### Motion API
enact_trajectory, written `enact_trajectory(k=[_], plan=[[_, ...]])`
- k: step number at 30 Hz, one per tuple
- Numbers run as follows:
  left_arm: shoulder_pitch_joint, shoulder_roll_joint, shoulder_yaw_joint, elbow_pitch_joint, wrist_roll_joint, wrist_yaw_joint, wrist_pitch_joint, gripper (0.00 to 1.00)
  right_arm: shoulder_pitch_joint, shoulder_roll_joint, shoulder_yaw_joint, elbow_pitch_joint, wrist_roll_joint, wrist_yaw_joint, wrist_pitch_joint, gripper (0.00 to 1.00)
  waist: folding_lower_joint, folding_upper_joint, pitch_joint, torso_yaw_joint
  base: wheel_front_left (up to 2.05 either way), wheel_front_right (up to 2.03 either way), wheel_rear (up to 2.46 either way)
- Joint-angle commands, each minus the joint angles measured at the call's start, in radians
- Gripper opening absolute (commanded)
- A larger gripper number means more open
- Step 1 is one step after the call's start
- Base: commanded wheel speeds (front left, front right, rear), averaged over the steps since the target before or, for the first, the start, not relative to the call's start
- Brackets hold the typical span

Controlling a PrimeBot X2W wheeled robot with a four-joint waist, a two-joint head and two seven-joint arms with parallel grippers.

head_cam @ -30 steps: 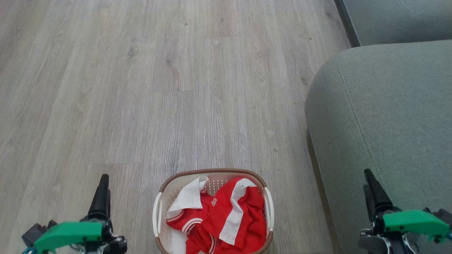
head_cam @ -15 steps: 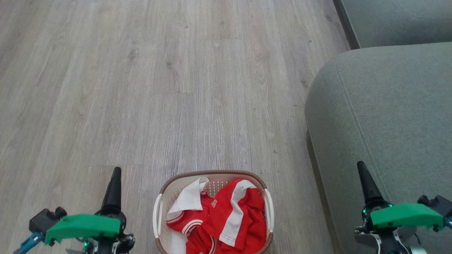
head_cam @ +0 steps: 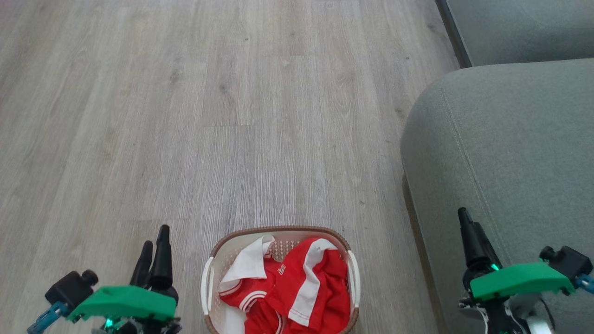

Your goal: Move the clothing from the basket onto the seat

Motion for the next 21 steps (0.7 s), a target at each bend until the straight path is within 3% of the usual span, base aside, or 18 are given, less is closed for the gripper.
enact_trajectory(k=[1,21], plan=[[-0.025,0.013,0.007,-0.044,0.034,0.006,-0.016,1.0,-0.023,-0.009,0.018,-0.045,-0.031,0.0,-0.014,1.0,0.0,0.0,0.0,0.0,0.0,0.0,0.0],[0.011,0.02,-0.026,-0.08,0.329,0.05,-0.084,1.0,-0.023,-0.01,0.071,-0.048,-0.332,0.0,-0.083,1.0,0.0,0.0,-0.009,0.0,0.0,0.0,0.0]])
